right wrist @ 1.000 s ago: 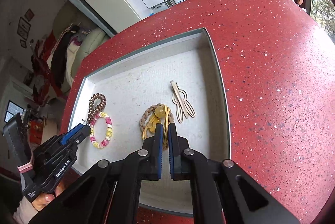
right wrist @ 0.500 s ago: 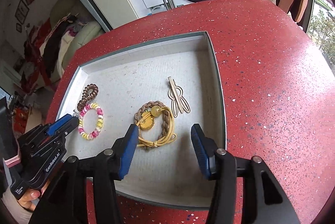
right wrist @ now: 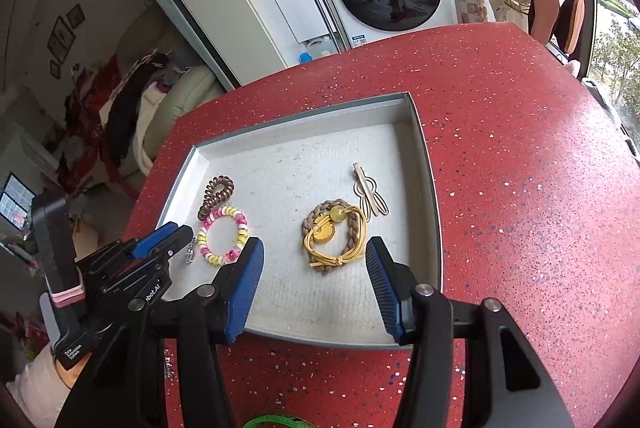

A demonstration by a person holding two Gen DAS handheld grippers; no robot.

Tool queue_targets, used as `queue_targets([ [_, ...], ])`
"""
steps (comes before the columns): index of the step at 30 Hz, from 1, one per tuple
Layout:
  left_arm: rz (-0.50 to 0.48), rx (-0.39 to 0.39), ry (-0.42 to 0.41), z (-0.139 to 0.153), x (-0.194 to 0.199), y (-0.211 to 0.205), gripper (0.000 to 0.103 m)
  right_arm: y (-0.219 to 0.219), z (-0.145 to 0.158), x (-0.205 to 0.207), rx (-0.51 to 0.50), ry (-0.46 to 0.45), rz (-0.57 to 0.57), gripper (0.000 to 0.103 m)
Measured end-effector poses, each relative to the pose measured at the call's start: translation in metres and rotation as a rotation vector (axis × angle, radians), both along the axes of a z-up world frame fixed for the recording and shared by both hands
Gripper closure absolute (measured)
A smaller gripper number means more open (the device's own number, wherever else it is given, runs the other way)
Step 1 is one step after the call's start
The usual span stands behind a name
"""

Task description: Organize jewelry

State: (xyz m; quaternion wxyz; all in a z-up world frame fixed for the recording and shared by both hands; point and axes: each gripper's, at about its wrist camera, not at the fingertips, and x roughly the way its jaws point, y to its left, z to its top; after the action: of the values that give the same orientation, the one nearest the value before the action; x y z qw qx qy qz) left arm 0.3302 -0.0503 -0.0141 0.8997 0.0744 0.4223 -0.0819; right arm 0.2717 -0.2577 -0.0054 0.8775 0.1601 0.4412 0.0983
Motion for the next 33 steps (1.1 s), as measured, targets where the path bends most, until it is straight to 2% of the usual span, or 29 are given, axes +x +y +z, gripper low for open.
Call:
queue_targets([
  [1,0.0,-0.004,-0.005,0.002,-0.001,0.0,0.066,0.0,0.001,-0.002,0.002,-0.002,0.0,0.045],
  [2,0.0,-0.007,-0.01,0.003,-0.002,0.001,0.061,0.002,0.002,-0.004,0.004,-0.004,0.001,0.045],
  [3,0.003,-0.009,-0.015,0.005,-0.004,0.001,0.02,0.003,0.003,-0.006,0.007,-0.005,0.001,0.045],
  [4,0.016,-0.008,-0.026,0.007,-0.007,0.003,0.0,0.003,0.004,-0.009,0.01,-0.008,0.002,0.045],
  [6,0.029,-0.014,-0.077,0.014,-0.015,0.006,0.0,0.004,0.006,-0.015,0.018,-0.013,0.008,0.044],
  [10,0.024,-0.022,-0.073,0.023,-0.022,0.01,0.0,0.007,0.011,-0.028,0.027,-0.02,0.016,0.036],
  [12,0.027,-0.031,-0.079,0.028,-0.028,0.015,0.0,0.009,0.013,-0.036,0.033,-0.029,0.018,0.021],
  [15,0.038,-0.055,-0.065,0.033,-0.038,0.023,0.0,0.011,0.018,-0.051,0.013,-0.059,0.009,0.018],
  [18,0.054,-0.081,-0.049,0.036,-0.05,0.032,0.0,0.015,0.021,-0.064,-0.005,-0.088,0.008,0.0],
  [23,0.069,-0.093,-0.032,0.034,-0.073,0.046,0.0,0.02,0.025,-0.086,-0.032,-0.096,0.031,0.0],
  [33,0.152,-0.081,-0.016,0.016,-0.116,0.074,0.0,0.022,0.002,-0.118,-0.067,-0.012,0.043,0.0],
])
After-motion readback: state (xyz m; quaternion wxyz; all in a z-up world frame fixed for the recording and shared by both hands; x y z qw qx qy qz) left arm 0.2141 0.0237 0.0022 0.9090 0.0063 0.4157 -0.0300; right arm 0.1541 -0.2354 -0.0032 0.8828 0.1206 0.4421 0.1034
